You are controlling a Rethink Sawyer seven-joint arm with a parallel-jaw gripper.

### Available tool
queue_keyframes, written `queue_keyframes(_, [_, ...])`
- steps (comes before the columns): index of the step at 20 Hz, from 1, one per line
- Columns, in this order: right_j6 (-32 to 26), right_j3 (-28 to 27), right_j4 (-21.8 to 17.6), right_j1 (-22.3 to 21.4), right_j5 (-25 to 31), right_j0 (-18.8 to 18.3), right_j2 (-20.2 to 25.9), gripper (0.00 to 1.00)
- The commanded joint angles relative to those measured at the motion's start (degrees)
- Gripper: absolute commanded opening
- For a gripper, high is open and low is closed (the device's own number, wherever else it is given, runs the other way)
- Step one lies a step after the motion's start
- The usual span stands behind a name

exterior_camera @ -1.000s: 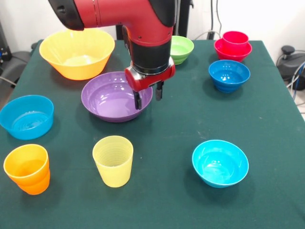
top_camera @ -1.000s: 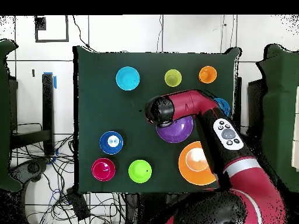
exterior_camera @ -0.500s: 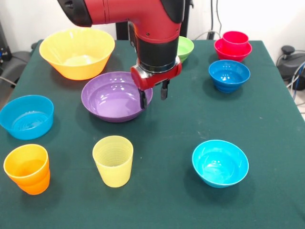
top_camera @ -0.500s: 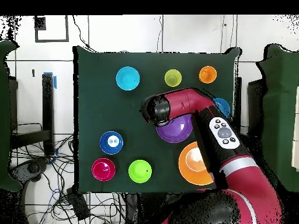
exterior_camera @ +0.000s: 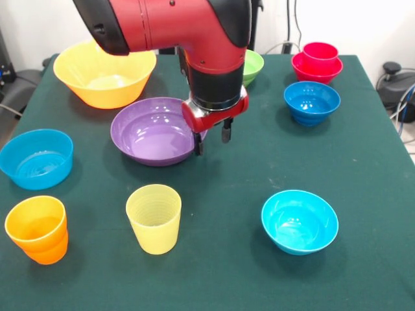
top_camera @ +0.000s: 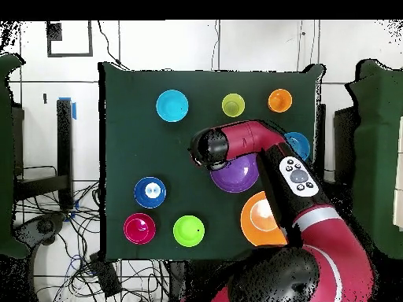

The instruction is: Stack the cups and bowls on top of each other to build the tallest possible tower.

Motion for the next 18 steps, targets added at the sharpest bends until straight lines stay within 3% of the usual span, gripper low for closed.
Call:
queue_keyframes(1, [-5.8, -5.0, -3.0, 4.3, 3.4, 0.8, -3.2, 1.00])
queue_keyframes(10, [-3.6, 0.0, -2.9, 0.6, -0.7, -1.2, -4.2, 1.00])
queue_keyframes(12, [-5.2, 3.5, -1.3, -2.2, -0.3, -2.2, -2.5, 1.00])
queue_keyframes(15, [-4.3, 10.4, 1.4, -12.3, 0.7, -2.1, -0.6, 1.00])
queue_keyframes(18, [-4.6, 11.8, 3.4, -11.8, 2.4, -2.8, 0.7, 1.00])
